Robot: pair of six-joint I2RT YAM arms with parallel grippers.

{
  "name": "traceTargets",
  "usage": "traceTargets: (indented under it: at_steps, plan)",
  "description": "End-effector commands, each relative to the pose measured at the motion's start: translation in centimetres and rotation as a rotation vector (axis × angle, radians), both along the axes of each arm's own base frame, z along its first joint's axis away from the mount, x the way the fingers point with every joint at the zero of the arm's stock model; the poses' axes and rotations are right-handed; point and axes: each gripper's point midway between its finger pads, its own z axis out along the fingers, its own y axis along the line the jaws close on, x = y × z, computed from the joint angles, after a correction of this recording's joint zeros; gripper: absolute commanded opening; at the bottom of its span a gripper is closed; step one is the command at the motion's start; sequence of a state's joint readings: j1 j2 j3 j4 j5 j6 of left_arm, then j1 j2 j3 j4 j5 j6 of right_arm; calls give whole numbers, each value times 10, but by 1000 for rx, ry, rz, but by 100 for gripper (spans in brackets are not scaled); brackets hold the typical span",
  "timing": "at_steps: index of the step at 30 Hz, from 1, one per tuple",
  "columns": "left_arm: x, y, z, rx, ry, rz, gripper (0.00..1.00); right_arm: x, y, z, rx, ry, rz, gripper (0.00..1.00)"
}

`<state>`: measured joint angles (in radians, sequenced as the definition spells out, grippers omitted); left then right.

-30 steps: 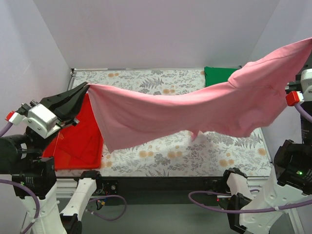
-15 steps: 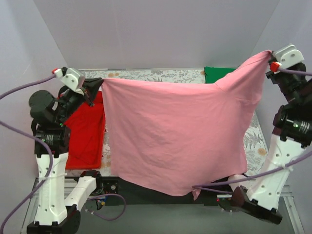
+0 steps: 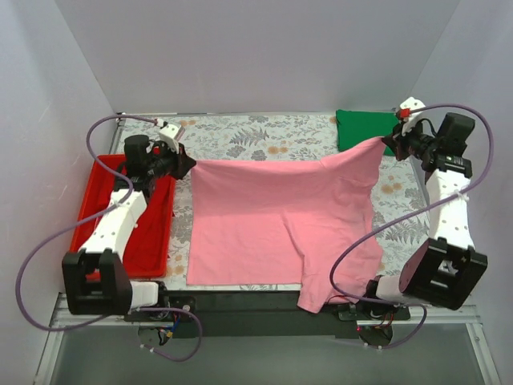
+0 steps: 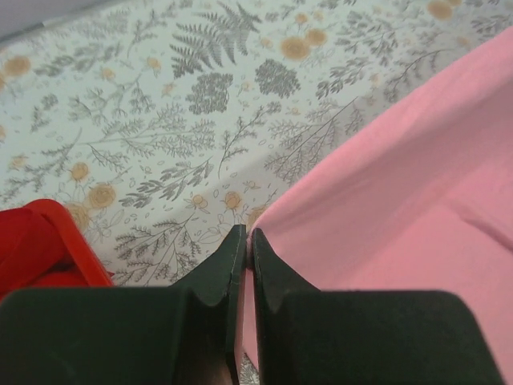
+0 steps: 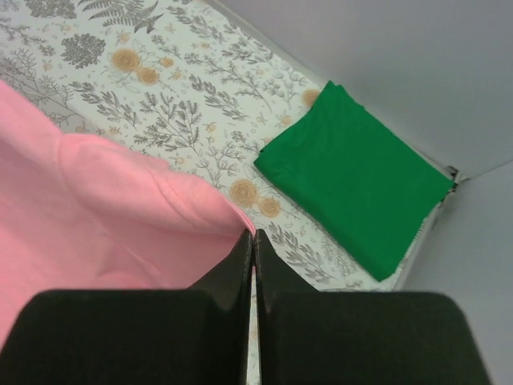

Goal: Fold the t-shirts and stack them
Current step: Flatten the tshirt out, then fold the tshirt

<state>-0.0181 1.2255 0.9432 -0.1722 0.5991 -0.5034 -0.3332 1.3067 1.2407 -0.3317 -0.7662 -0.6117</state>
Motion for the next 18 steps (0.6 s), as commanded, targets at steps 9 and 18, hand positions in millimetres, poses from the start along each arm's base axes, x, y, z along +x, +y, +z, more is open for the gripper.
traceTargets:
  at_steps: [9,18]
  plan:
    - [116,3,-50,40,1,37,0,107,23,-29,-102,4,33,1]
    - [128,-5,-72,83,3,-70,0,111,35,-42,-145,42,48,1]
